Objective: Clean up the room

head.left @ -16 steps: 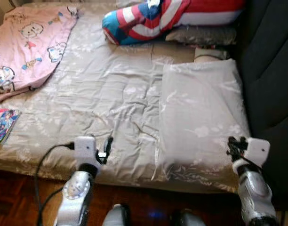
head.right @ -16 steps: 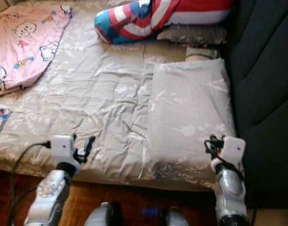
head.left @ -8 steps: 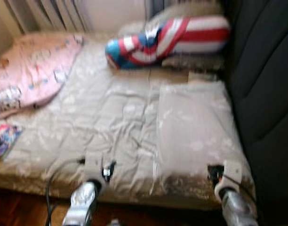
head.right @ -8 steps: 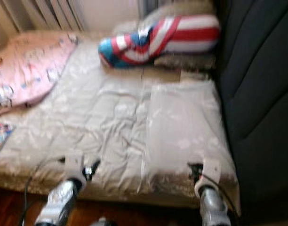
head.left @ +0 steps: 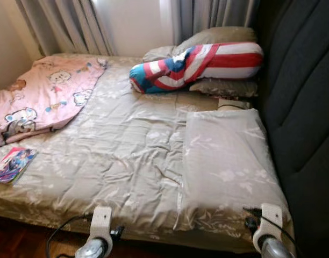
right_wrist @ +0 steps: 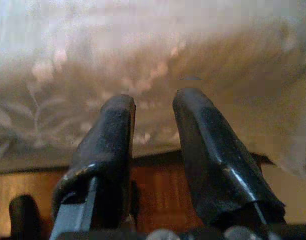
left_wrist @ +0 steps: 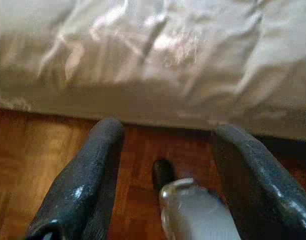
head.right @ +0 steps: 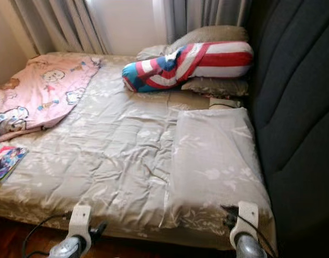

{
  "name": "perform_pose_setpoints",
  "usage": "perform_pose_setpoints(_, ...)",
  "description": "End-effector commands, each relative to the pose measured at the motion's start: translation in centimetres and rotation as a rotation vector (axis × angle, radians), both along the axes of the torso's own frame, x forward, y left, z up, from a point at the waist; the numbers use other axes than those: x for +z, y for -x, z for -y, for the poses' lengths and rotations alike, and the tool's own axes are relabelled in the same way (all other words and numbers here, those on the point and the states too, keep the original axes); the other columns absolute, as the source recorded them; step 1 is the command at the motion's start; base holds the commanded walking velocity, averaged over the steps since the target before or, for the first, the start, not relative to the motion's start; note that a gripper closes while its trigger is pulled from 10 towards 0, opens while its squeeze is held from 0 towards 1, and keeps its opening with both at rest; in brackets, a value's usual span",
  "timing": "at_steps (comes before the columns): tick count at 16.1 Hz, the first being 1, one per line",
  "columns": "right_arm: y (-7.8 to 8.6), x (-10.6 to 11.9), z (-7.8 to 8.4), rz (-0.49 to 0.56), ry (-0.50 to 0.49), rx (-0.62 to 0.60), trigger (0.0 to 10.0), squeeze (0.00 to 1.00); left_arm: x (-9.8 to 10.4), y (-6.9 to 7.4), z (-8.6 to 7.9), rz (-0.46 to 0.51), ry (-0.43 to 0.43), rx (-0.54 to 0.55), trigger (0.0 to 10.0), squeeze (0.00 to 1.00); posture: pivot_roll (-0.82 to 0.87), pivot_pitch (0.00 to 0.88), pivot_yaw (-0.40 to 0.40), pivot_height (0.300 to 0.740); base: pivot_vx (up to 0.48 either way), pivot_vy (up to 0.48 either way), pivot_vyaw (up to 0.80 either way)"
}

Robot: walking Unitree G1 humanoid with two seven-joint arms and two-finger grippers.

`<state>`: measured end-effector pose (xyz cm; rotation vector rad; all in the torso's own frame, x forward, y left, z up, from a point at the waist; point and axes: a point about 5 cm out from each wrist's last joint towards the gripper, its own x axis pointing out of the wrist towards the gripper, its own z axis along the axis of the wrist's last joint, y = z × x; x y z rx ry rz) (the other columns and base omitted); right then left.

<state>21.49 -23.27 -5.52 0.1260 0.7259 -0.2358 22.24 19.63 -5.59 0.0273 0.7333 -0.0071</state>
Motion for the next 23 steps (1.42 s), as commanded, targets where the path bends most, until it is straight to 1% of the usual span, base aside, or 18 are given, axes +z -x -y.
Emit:
perform_pose_setpoints(1,1.3,-0.9,-0.2,-0.059,-0.008,-0.006,10.0,0.0,-0.8,1.3,-0.6,-0.057,-0.024,0.01,10.0,0.0,0.02,0.046,0.017,0.704,0.0,0.0,0.0)
perform_pose_setpoints(2,1.5,-1.0,-0.2,-0.068,-0.011,-0.008,10.0,0.0,-0.9,1.5,-0.7,-0.067,-0.028,0.016,10.0,0.0,0.02,0.046,0.017,0.704,0.0,0.0,0.0)
perform_pose_setpoints(3,2.2,-1.4,-0.2,-0.093,-0.01,-0.013,10.0,0.0,-1.2,2.0,-1.0,-0.088,-0.033,0.025,10.0,0.0,0.01,0.049,0.018,0.704,0.0,0.0,0.0)
perform_pose_setpoints(4,3.0,-1.9,-0.3,-0.125,-0.014,-0.014,10.0,0.0,-1.5,2.7,-1.6,-0.116,-0.046,0.041,10.0,0.0,0.01,0.056,0.015,0.704,0.0,0.0,0.0)
perform_pose_setpoints(5,3.2,-2.0,-0.3,-0.131,-0.016,-0.021,10.0,0.0,-1.6,2.9,-1.7,-0.118,-0.049,0.049,10.0,0.0,0.01,0.058,0.014,0.704,0.0,0.0,0.0)
perform_pose_setpoints(6,3.6,-2.2,-0.2,-0.142,-0.017,-0.036,10.0,0.0,-1.6,3.0,-1.8,-0.118,-0.052,0.051,10.0,0.0,0.0,0.062,0.013,0.704,0.0,0.0,0.0)
perform_pose_setpoints(10,4.0,-2.3,0.1,-0.153,-0.02,-0.029,10.0,0.0,-1.8,3.3,-1.8,-0.126,-0.078,0.031,10.0,0.0,-0.01,0.068,0.0,0.704,0.0,0.0,0.0)
perform_pose_setpoints(11,4.1,-2.3,0.2,-0.156,-0.029,-0.032,10.0,0.0,-1.8,3.2,-1.6,-0.126,-0.098,0.004,10.0,0.0,-0.01,0.073,-0.007,0.704,0.0,0.0,0.0)
perform_pose_setpoints(12,4.2,-2.4,0.2,-0.16,-0.037,-0.028,10.0,0.0,-1.8,3.1,-1.3,-0.125,-0.098,-0.005,10.0,0.0,-0.01,0.076,-0.012,0.704,0.0,0.0,0.0)
perform_pose_setpoints(14,4.5,-2.6,-0.2,-0.176,-0.05,-0.011,10.0,0.0,-1.7,2.8,-1.1,-0.114,-0.086,0.013,10.0,0.0,-0.01,0.078,-0.015,0.704,0.0,0.0,0.0)
perform_pose_setpoints(15,4.7,-2.8,-0.5,-0.179,-0.059,-0.005,10.0,1.0,-1.7,2.7,-0.9,-0.107,-0.081,0.013,10.0,0.0,-0.01,0.078,-0.017,0.704,0.0,0.0,0.0)
perform_pose_setpoints(19,5.2,-3.0,-0.5,-0.2,-0.055,-0.02,10.0,1.0,-1.8,3.0,-0.8,-0.113,-0.081,0.005,10.0,0.0,-0.01,0.083,-0.013,0.704,0.0,0.0,0.0)
perform_pose_setpoints(23,6.5,-3.5,-0.3,-0.237,-0.053,-0.03,10.0,1.0,-2.0,3.4,-0.8,-0.122,-0.079,0.011,10.0,0.0,-0.01,0.081,-0.004,0.704,0.0,0.0,0.0)
